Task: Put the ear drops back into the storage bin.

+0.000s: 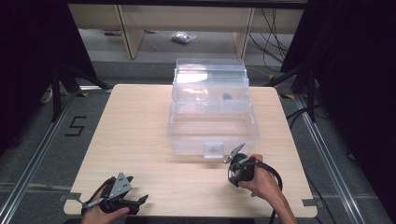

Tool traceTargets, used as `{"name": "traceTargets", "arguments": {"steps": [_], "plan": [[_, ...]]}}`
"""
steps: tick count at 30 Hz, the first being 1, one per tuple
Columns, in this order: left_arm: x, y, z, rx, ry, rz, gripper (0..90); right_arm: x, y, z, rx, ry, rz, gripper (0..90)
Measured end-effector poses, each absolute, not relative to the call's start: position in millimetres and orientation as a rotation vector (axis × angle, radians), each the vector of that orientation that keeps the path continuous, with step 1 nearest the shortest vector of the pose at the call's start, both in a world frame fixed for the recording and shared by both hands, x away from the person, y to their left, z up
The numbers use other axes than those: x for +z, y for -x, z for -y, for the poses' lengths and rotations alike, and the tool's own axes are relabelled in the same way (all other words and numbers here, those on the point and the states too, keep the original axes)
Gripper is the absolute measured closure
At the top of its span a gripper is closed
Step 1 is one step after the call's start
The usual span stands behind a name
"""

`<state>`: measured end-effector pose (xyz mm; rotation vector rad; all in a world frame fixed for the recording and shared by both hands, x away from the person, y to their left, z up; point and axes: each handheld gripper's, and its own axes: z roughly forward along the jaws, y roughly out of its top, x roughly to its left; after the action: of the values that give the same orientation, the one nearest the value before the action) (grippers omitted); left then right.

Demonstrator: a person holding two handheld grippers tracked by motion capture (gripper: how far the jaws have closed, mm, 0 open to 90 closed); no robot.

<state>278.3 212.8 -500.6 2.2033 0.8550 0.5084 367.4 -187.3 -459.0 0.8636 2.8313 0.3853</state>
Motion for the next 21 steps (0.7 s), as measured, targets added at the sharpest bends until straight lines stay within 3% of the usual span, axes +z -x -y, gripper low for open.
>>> {"name": "traceTargets", "arguments": {"steps": [21], "plan": [[-502,-279,-212,0.511,-2.183,-0.86,16.1,-439,-365,191,0.407,-0.817,-2.837,60.1]]}}
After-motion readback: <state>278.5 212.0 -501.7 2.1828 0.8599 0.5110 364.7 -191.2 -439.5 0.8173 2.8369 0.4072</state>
